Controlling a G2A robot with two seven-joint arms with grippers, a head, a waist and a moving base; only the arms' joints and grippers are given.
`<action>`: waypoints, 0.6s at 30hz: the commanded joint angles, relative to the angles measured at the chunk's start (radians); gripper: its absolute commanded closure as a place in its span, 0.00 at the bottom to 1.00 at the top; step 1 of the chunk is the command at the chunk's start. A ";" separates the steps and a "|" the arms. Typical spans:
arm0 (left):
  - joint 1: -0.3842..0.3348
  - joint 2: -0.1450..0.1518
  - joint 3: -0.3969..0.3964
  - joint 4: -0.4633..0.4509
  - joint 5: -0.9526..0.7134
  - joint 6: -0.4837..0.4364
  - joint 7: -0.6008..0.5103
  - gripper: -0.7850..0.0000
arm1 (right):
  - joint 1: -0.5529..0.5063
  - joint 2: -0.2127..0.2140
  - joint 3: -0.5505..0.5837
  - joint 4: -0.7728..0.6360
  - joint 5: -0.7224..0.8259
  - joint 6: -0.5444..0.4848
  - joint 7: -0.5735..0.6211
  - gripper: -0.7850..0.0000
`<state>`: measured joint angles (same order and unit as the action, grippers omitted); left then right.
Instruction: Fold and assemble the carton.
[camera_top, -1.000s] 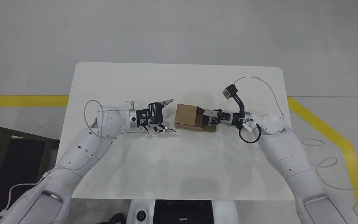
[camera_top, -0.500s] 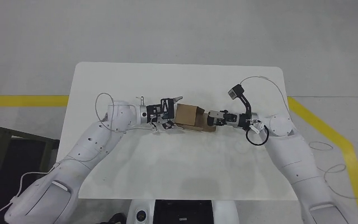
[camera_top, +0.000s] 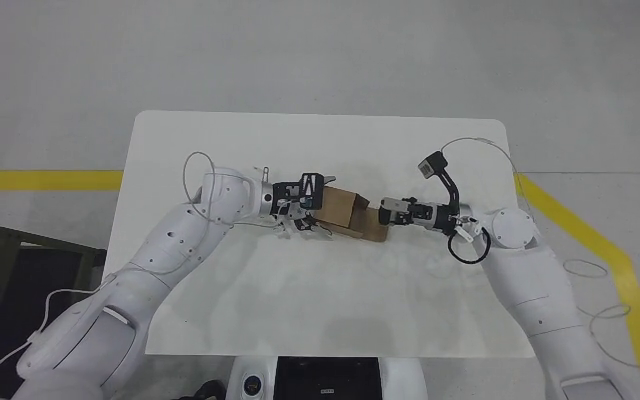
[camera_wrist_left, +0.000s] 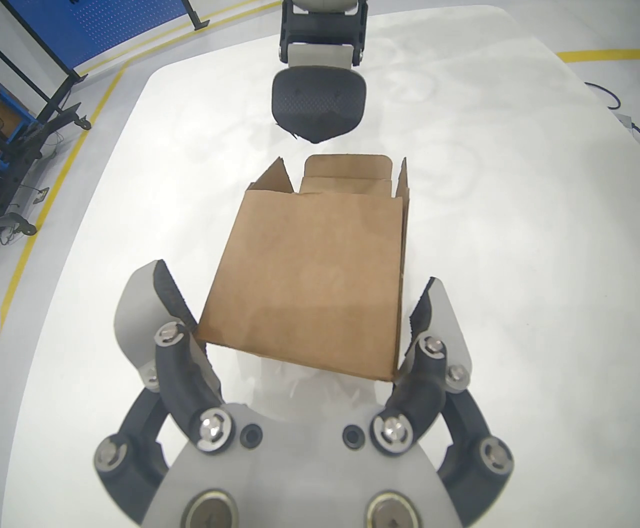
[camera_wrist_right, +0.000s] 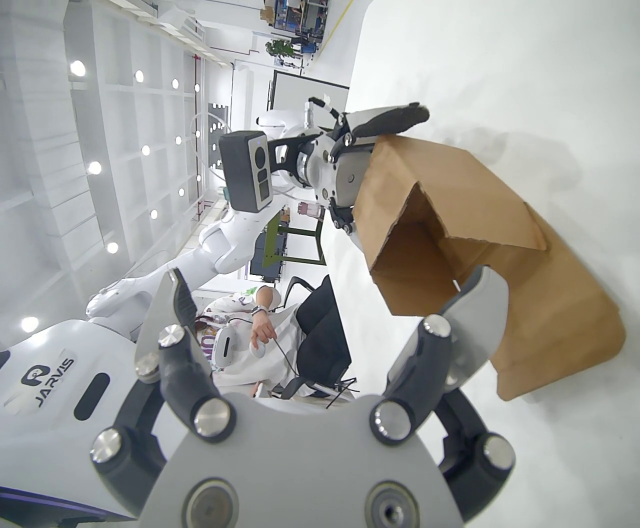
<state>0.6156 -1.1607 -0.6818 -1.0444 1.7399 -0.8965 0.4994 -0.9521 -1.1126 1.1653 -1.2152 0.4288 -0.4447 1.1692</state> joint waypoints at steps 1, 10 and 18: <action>-0.003 -0.002 0.003 0.004 0.004 0.000 0.003 0.00 | 0.009 -0.002 -0.007 0.016 -0.016 -0.010 -0.015 0.00; -0.016 -0.006 0.006 0.010 0.015 0.000 0.018 0.00 | 0.078 -0.027 -0.067 0.143 0.002 -0.103 -0.038 0.00; -0.019 -0.007 0.009 0.011 0.026 0.002 0.027 0.00 | 0.155 -0.063 -0.156 0.226 0.061 -0.128 0.031 0.00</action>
<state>0.5965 -1.1681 -0.6737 -1.0336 1.7642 -0.8933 0.5246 -0.8029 -1.1726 1.0178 -0.9940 0.4846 -0.5720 1.1944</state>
